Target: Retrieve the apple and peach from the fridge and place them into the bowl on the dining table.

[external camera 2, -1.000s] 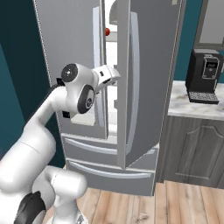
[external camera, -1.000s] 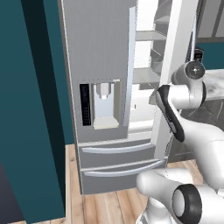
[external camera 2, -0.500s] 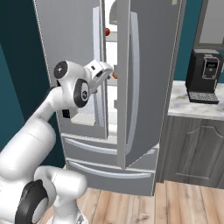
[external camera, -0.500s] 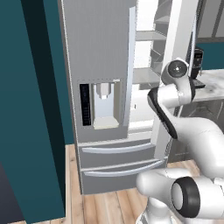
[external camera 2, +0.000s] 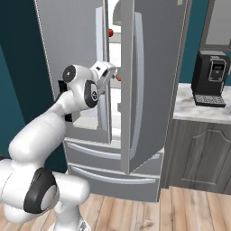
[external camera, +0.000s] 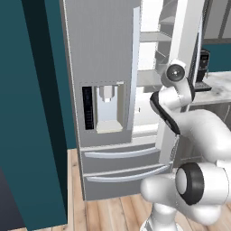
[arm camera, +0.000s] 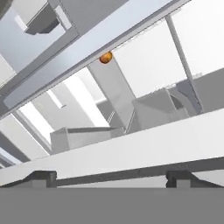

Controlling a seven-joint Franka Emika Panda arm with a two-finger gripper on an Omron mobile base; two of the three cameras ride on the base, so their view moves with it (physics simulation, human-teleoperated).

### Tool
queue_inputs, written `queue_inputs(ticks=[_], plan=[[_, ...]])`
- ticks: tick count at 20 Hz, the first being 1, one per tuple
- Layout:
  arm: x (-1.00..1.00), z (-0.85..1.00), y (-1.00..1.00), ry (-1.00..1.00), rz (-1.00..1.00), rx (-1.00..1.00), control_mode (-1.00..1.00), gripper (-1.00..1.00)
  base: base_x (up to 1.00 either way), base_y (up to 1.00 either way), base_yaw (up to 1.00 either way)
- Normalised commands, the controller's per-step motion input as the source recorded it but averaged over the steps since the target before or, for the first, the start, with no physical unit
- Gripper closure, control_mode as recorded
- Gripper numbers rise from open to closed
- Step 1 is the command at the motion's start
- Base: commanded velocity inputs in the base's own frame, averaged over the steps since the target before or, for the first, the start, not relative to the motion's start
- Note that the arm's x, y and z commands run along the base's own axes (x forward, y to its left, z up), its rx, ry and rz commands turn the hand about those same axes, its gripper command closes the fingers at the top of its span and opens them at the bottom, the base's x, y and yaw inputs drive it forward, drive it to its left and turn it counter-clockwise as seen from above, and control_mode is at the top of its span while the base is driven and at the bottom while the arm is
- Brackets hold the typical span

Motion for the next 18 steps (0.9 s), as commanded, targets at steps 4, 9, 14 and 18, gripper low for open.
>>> queue_inputs(ticks=[4, 9, 14, 18], plan=[[0.77, -0.19, -0.03, 0.01, 0.00, -0.04, -1.00, -1.00, 0.00, 0.00, 0.00], [0.82, -0.17, -0.14, 0.00, -0.01, -0.02, -1.00, -1.00, 0.00, 0.00, 0.00], [0.88, -0.13, 0.00, 0.00, -0.03, -0.03, -1.00, -1.00, 0.00, 0.00, 0.00], [0.48, -0.02, -0.25, 0.01, -0.06, -0.03, -1.00, -1.00, 0.00, 0.00, 0.00]])
